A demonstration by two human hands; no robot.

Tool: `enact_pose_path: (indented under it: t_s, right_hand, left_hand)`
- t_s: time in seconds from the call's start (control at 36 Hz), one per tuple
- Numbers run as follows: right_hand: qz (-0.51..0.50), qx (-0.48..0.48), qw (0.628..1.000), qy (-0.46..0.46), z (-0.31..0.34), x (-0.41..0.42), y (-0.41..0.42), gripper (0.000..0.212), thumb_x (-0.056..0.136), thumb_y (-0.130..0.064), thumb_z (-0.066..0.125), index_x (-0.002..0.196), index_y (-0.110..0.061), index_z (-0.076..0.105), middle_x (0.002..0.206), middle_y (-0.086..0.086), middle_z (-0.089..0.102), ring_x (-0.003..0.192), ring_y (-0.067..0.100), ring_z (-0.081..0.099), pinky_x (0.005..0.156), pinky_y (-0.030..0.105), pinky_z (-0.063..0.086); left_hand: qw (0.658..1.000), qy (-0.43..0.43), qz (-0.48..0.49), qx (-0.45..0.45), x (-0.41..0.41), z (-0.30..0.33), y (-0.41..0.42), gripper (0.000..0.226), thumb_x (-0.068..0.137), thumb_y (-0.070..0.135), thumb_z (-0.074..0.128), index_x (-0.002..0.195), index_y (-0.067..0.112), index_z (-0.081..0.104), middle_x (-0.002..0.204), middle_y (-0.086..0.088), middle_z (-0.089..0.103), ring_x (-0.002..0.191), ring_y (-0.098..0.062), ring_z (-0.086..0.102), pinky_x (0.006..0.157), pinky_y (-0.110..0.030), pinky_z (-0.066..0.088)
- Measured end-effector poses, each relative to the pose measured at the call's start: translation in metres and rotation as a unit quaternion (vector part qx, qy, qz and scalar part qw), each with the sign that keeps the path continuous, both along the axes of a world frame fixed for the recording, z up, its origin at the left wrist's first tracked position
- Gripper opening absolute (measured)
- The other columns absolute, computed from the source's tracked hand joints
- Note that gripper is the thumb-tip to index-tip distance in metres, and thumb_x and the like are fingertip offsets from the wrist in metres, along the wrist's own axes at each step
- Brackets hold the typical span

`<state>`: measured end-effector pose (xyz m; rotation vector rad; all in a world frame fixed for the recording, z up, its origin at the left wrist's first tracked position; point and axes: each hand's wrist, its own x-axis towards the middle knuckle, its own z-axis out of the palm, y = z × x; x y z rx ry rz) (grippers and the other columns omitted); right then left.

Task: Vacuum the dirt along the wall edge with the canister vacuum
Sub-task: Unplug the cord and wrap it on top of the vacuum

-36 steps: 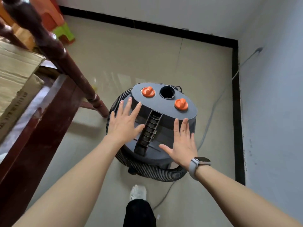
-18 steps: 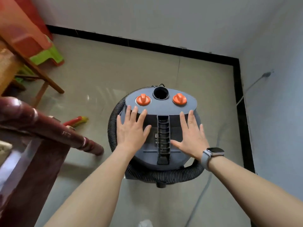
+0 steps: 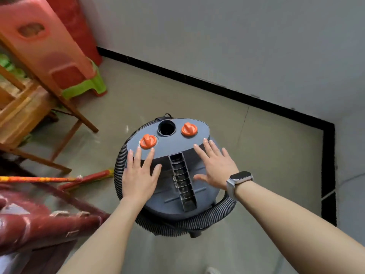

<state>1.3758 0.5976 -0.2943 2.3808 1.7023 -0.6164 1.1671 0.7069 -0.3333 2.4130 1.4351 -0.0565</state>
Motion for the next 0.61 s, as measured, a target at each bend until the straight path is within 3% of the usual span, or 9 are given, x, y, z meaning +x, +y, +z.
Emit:
enact_pose_path:
  t_s: [0.11, 0.22, 0.33, 0.61]
  right_hand:
    - [0.044, 0.028, 0.999, 0.013, -0.003, 0.013, 0.062, 0.083, 0.096, -0.052, 0.047, 0.155, -0.020, -0.001, 0.163, 0.002, -0.013, 0.150, 0.020, -0.012, 0.120, 0.046, 0.005]
    - [0.066, 0.050, 0.996, 0.031, -0.007, 0.020, 0.123, 0.073, 0.098, -0.048, 0.046, 0.153, -0.013, 0.013, 0.164, 0.003, -0.007, 0.150, 0.021, -0.010, 0.120, 0.041, 0.005]
    - [0.091, 0.062, 0.994, 0.026, -0.007, 0.030, 0.186, 0.061, 0.097, -0.047, 0.048, 0.141, -0.010, 0.030, 0.164, 0.006, 0.003, 0.151, 0.023, -0.001, 0.118, 0.037, 0.016]
    - [0.144, 0.090, 0.983, -0.073, -0.004, 0.044, 0.349, 0.049, 0.097, -0.042, 0.049, 0.131, -0.008, 0.038, 0.150, 0.014, 0.032, 0.137, 0.030, 0.031, 0.115, 0.039, 0.020]
  left_hand:
    - [0.998, -0.041, 0.043, -0.030, 0.011, 0.002, 0.051, 0.057, 0.099, 0.050, 0.031, 0.153, 0.038, 0.017, 0.164, -0.001, 0.004, 0.149, -0.030, -0.008, 0.118, -0.047, 0.019]
    - [0.996, -0.053, 0.061, -0.026, 0.018, 0.004, 0.096, 0.055, 0.099, 0.041, 0.037, 0.152, 0.036, 0.021, 0.163, -0.005, 0.011, 0.149, -0.035, -0.005, 0.113, -0.046, 0.028]
    - [0.992, -0.079, 0.098, -0.028, 0.024, 0.005, 0.137, 0.054, 0.097, 0.039, 0.042, 0.150, 0.036, 0.030, 0.163, -0.004, 0.012, 0.148, -0.035, -0.008, 0.110, -0.051, 0.034]
    - [0.996, -0.011, 0.086, -0.023, 0.044, 0.005, 0.291, 0.057, 0.100, 0.046, 0.031, 0.152, 0.042, 0.007, 0.164, -0.006, 0.001, 0.147, -0.037, -0.013, 0.116, -0.042, 0.025]
